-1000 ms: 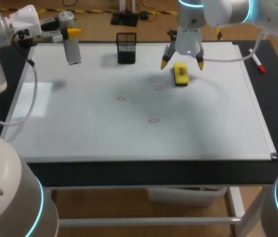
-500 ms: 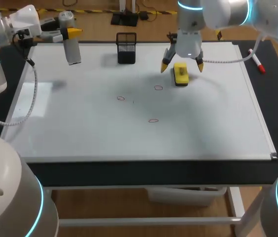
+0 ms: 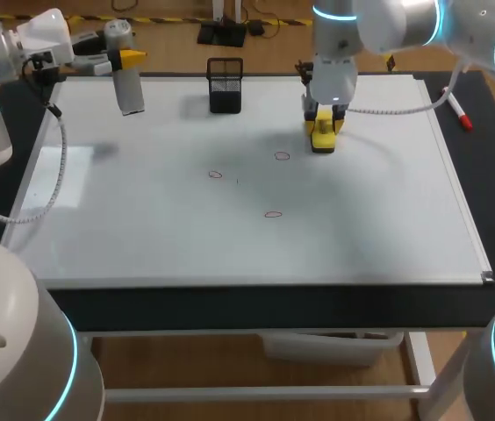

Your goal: Pick up the inspection probe, press it on each red-marked spot on the whiteboard one by one, put down the probe, pick up the eraser, and wipe off all the red marks.

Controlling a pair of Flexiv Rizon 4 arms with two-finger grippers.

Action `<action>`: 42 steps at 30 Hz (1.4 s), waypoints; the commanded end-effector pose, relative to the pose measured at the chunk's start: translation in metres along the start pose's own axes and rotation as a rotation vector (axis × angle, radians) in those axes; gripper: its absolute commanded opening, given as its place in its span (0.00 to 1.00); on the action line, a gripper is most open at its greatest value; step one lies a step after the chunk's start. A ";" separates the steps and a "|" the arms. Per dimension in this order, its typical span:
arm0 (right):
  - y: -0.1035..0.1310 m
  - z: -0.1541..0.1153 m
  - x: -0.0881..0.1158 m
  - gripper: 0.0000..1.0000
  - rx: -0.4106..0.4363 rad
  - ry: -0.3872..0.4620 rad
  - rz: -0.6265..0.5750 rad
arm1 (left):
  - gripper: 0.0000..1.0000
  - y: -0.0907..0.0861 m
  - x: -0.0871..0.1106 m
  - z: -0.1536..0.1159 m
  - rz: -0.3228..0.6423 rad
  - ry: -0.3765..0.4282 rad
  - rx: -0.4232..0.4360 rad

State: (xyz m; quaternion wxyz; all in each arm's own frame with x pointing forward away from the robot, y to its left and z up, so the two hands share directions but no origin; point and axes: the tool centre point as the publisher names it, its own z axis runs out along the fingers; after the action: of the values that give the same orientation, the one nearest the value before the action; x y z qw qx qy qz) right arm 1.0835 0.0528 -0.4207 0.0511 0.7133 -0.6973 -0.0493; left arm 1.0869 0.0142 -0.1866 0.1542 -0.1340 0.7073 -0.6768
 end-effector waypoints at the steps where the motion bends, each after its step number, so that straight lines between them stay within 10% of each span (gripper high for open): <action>1: 0.006 -0.011 0.003 0.00 0.029 0.009 0.008 | 0.00 0.000 0.001 0.000 0.002 -0.003 0.002; 18: 0.020 -0.060 0.055 0.00 0.095 -0.001 0.294 | 0.00 0.000 0.001 0.000 0.002 -0.003 0.002; 42: 0.048 -0.051 0.152 0.00 0.019 -0.057 0.683 | 0.00 0.000 0.001 0.000 0.002 -0.003 0.002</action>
State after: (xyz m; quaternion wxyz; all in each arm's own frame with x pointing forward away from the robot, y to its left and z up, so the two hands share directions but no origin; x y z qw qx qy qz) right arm 1.0513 -0.0911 -0.3661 0.0454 0.4378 -0.8971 -0.0392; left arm 1.0868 0.0143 -0.1865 0.1542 -0.1341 0.7073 -0.6767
